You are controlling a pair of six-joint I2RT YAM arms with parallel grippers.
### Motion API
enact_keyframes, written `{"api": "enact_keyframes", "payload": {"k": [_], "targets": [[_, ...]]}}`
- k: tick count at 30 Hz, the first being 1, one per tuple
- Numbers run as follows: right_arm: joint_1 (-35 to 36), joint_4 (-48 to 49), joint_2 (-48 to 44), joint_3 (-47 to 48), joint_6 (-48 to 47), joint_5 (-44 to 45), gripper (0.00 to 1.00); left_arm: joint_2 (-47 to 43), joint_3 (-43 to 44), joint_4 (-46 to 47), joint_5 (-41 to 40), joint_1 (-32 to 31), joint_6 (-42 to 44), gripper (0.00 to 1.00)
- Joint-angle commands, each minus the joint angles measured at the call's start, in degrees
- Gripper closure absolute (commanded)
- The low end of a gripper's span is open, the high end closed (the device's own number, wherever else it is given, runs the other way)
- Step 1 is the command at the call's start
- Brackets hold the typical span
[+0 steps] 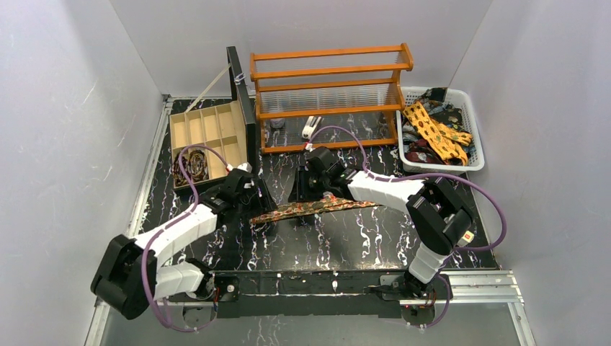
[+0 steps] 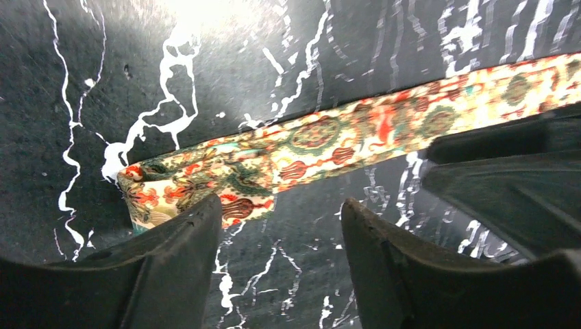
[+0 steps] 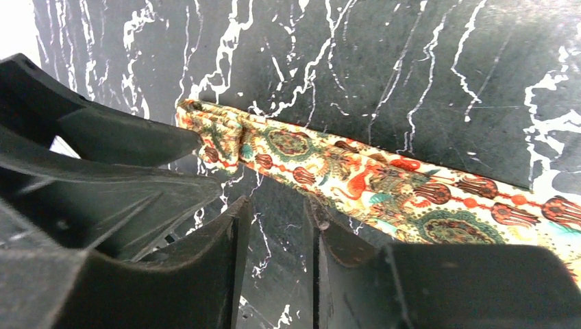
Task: Roll the ties
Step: Roll the tie at the center of the board.
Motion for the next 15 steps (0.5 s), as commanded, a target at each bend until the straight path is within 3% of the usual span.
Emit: {"api": "enact_keyframes", "payload": {"k": [1, 9, 15], "targets": [[-0.52, 4.36, -1.70, 0.05, 0.67, -6.65, 0.56, -7.69, 3.39, -3.78, -4.89, -0.27, -1.42, 0.33], [0.49, 10.63, 4.08, 1.85, 4.13, -15.71, 0.50, -17.24, 1.84, -15.74, -16.85, 0.21, -3.49, 0.23], [2.81, 7.93, 11.18, 7.52, 3.99, -16.82, 0.51, -16.58, -0.07, -18.56, -16.43, 3.39, -4.38, 0.19]]}}
